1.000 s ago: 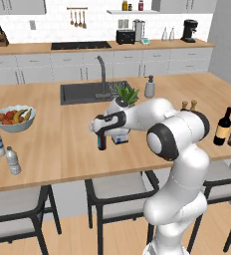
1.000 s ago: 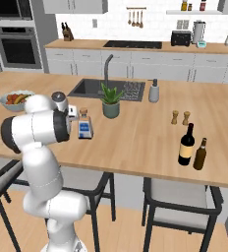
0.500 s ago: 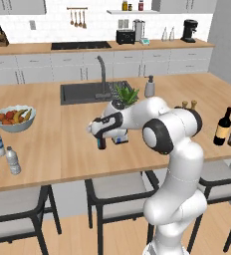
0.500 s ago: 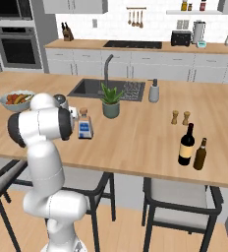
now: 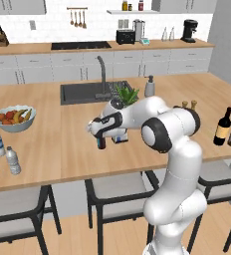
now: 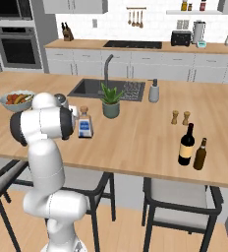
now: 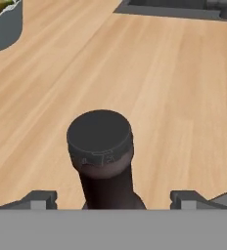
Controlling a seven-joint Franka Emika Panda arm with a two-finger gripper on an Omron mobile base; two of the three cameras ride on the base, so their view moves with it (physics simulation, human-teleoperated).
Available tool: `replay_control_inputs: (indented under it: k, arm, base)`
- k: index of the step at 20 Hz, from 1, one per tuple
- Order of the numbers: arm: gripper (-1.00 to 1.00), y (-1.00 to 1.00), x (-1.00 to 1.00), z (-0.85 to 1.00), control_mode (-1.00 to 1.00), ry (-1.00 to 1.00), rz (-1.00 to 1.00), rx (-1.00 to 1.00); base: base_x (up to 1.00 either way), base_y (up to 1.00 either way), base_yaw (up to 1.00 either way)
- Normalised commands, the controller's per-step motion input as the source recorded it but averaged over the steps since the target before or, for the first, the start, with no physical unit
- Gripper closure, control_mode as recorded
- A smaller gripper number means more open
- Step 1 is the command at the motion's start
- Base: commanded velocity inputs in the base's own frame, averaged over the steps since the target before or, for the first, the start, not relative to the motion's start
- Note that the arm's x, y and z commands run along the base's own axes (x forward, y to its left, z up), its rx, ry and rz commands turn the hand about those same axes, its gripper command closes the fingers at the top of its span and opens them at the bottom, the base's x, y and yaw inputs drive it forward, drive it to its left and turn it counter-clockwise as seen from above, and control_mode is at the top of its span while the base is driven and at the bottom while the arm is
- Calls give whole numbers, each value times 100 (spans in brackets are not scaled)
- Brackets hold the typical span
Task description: Move the plastic bottles in the middle to the plastics group, and the glass bottles in the middle to the glass group.
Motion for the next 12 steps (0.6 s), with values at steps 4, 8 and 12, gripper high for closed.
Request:
replay_control_inputs:
  k: [4,8,12]
  arm:
    - [100,-10,-14,-21,-100,-11,0,0]
    - [100,-4,-28,-23,-100,-16,0,0]
    - [100,-4,-22,-5,-100,-17,0,0]
  base:
    - [0,0,0]
    - [0,0,0]
    - [0,0,0]
